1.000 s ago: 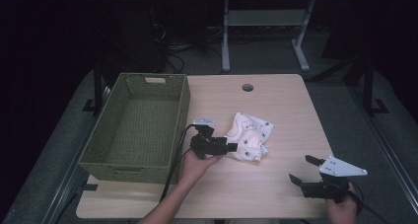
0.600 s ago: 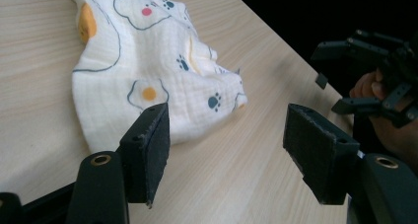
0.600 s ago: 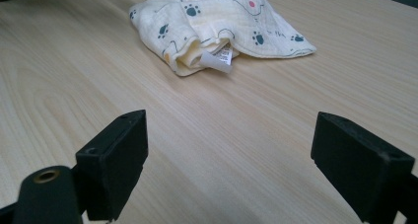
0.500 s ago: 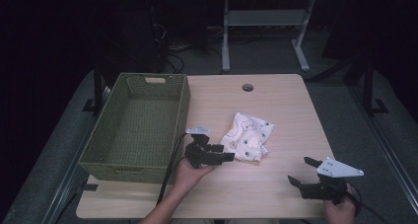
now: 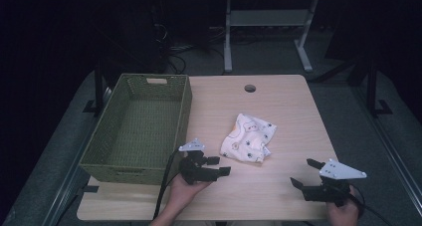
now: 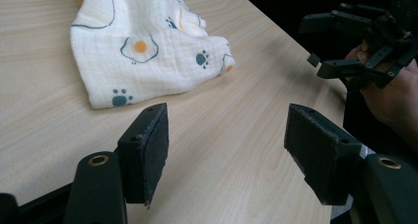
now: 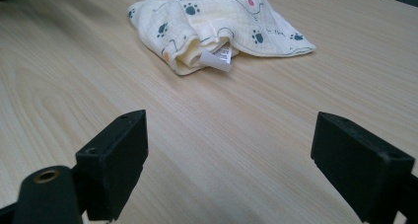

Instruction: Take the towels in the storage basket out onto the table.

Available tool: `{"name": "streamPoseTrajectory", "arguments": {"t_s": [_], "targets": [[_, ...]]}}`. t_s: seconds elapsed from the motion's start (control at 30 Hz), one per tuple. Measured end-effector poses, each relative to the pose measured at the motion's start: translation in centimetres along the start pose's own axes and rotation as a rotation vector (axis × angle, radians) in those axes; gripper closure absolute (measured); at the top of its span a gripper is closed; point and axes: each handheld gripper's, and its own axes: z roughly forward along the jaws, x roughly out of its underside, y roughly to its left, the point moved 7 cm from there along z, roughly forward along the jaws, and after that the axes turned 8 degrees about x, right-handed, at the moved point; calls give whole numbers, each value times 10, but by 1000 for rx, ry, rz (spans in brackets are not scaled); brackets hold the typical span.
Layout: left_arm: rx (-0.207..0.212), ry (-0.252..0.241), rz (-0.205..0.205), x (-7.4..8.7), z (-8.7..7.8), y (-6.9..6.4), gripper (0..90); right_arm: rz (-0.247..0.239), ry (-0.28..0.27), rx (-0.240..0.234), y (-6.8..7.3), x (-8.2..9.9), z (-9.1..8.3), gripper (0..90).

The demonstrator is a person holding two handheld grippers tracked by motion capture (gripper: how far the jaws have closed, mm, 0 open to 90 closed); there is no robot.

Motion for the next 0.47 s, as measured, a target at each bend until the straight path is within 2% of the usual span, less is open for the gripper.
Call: {"name": "streamPoseTrajectory", "arguments": {"t_s": [0.17,0.27,0.3,0.37,0.4,0.43,0.47], "targets": [[-12,-36,10,5,-7,-4,328,11,-2,-1,-2,1,-2,140],[-14,-61,17,15,-7,-9,326,18,0,1,-2,2,-2,140],[-20,-61,29,16,-7,-10,326,14,-9,4,-3,2,-2,140],[-56,-23,86,19,-4,-13,320,16,-14,6,-2,2,-3,140],[-57,-21,94,20,-3,-14,306,20,-12,4,-1,2,-4,140],[-42,-26,81,21,-3,-16,301,18,-13,3,-1,3,-3,140],[-37,-20,85,21,-4,-16,301,23,-13,1,-1,3,-3,140]]}}
